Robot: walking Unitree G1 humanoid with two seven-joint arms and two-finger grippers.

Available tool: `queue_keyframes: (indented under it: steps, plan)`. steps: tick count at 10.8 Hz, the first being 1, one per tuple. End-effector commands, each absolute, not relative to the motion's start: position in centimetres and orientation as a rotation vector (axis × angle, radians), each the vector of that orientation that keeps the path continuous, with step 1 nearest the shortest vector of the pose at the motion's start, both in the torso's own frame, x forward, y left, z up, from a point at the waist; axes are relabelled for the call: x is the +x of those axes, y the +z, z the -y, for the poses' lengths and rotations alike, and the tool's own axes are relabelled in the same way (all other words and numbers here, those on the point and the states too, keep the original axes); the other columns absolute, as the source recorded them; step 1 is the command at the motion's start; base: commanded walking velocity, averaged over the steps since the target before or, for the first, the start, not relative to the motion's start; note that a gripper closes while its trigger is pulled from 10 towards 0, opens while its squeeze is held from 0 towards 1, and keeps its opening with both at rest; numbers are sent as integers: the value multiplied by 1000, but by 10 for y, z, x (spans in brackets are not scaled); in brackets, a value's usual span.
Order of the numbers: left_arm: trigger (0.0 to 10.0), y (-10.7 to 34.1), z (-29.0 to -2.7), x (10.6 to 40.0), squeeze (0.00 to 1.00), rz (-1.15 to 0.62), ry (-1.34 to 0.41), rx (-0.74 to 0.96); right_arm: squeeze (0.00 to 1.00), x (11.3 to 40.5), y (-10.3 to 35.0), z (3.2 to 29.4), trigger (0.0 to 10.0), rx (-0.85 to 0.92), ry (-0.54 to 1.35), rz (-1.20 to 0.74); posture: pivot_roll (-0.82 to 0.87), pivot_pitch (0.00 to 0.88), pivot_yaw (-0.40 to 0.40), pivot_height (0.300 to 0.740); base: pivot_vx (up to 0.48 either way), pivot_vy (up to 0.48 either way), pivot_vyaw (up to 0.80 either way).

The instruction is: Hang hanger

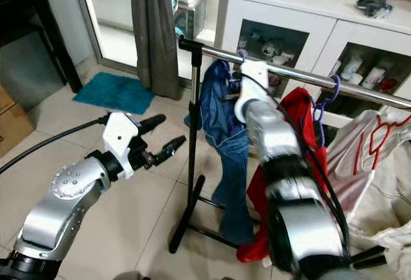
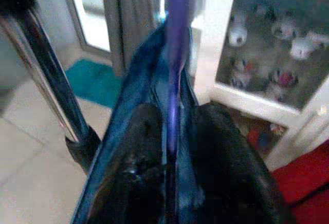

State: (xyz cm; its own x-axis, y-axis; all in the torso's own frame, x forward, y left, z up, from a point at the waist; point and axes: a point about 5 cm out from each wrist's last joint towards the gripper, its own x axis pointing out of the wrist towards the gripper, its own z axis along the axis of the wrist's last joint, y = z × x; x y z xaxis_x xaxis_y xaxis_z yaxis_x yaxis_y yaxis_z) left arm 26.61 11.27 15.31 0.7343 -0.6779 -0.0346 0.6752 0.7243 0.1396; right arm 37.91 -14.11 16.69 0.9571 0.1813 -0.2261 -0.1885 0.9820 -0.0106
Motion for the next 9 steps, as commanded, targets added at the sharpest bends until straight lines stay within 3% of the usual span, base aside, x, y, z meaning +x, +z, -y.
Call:
queue_keyframes:
  steps: [1, 4, 6, 9]
  plan:
    - [10000, 153, -113, 268, 0, 6, -728, 136, 1000, 374, 177, 149, 10000, -13, 194, -190, 151, 0, -23, 740, 0, 0, 0]
    - [10000, 152, -118, 275, 0, 21, -606, 17, 1000, 328, 183, 159, 10000, 118, 346, -10, 136, 0, 2, 740, 0, 0, 0]
    - [10000, 150, -118, 274, 0, 6, -600, 55, 1000, 291, 186, 162, 10000, 47, 366, 81, 131, 0, 3, 740, 0, 0, 0]
    - [10000, 150, -114, 272, 0, 7, -614, 81, 1000, 273, 160, 162, 10000, 233, 312, -66, 128, 2, 2, 740, 0, -316, 0]
